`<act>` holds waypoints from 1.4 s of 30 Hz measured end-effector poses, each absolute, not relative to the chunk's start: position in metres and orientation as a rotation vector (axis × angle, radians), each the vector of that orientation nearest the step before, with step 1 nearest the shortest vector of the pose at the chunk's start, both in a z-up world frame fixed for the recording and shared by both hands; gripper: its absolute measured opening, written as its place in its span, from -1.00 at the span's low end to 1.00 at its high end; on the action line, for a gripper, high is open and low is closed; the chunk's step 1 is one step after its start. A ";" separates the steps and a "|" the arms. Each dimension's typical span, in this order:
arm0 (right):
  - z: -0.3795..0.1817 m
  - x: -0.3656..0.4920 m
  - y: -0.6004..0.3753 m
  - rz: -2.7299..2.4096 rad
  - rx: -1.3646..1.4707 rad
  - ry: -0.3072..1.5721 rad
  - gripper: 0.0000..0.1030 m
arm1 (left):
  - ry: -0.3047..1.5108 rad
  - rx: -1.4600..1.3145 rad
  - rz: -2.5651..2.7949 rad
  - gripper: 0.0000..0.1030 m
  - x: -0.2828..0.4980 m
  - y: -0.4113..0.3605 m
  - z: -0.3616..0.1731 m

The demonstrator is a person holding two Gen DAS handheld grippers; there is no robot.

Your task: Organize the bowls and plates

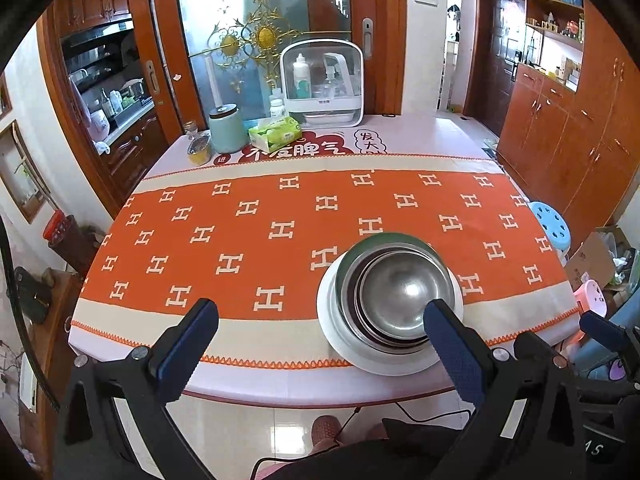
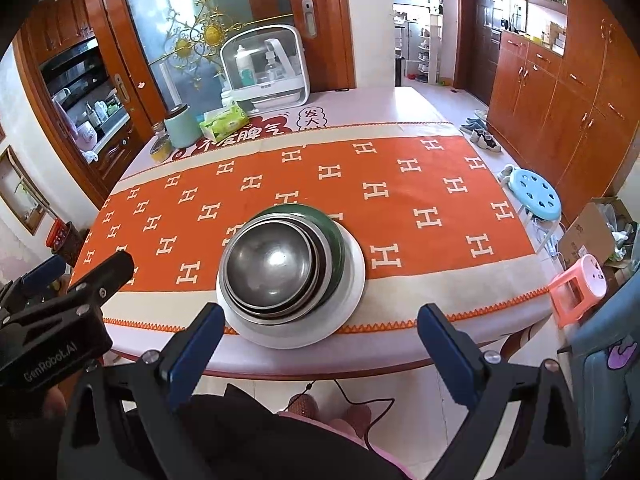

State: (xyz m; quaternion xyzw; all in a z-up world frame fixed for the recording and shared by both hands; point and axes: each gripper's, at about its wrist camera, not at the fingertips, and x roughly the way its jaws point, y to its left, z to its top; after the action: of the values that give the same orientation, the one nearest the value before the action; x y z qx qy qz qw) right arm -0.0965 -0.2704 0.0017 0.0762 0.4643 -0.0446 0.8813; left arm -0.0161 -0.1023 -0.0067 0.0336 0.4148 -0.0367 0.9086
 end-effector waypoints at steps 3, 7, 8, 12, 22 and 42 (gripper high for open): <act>0.001 -0.096 -0.271 -0.090 0.159 0.967 0.90 | 0.852 0.074 -0.071 0.98 -0.016 -0.103 -0.006; 0.002 -0.095 -0.272 -0.083 0.152 0.967 0.90 | 0.847 0.077 -0.061 0.98 -0.016 -0.104 -0.005; 0.002 -0.094 -0.273 -0.082 0.153 0.967 0.90 | 0.845 0.078 -0.059 0.98 -0.016 -0.105 -0.005; 0.002 -0.094 -0.273 -0.080 0.153 0.967 0.90 | 0.841 0.081 -0.053 0.98 -0.016 -0.106 -0.005; 0.001 -0.094 -0.273 -0.081 0.149 0.970 0.90 | 0.841 0.084 -0.045 0.98 -0.017 -0.109 -0.005; -0.005 -0.088 -0.272 -0.052 0.119 0.991 0.90 | 0.846 0.096 -0.052 0.98 -0.019 -0.115 -0.005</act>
State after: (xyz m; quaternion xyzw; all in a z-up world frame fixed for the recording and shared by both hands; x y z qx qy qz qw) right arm -0.0880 -0.2715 -0.0052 0.0572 0.4753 -0.0248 0.8776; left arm -0.0194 -0.1153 -0.0053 0.0464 0.4105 -0.0251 0.9103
